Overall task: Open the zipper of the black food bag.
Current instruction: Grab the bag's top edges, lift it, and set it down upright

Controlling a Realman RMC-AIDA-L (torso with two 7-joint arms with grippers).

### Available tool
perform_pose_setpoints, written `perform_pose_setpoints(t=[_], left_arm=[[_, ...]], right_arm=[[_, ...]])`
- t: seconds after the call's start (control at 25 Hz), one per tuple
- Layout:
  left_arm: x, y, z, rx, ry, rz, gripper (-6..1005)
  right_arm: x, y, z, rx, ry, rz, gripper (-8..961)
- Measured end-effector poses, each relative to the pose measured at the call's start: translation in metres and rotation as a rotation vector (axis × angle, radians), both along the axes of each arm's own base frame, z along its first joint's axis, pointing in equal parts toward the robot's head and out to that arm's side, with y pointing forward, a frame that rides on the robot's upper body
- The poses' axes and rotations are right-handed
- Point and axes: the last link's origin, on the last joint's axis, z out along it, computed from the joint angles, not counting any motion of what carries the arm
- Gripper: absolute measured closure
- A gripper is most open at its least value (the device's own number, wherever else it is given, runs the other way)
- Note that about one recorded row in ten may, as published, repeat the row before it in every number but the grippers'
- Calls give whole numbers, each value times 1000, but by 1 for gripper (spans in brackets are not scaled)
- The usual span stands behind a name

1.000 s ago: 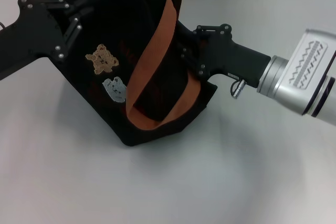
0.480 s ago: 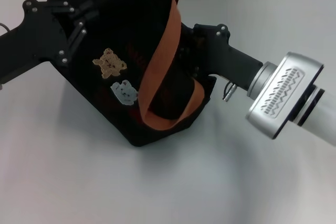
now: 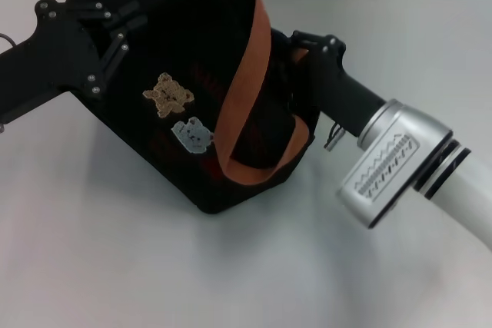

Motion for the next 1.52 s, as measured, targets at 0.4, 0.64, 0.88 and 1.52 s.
perform_pose_setpoints(t=[0.4, 0.64, 0.88, 1.52], left_arm=[[2, 6, 5, 1, -14, 15, 934], [3, 10, 4, 5, -13, 29, 934], [3, 12, 3, 4, -8, 37, 934], [9, 14, -6, -25, -10, 16, 935]], right_arm=[[9, -19, -11, -62, -60, 36, 673], [6, -25, -7, -69, -3, 49, 634], [8, -20, 3, -218, 96, 35, 628], [-2, 10, 13, -212, 78, 33, 586]])
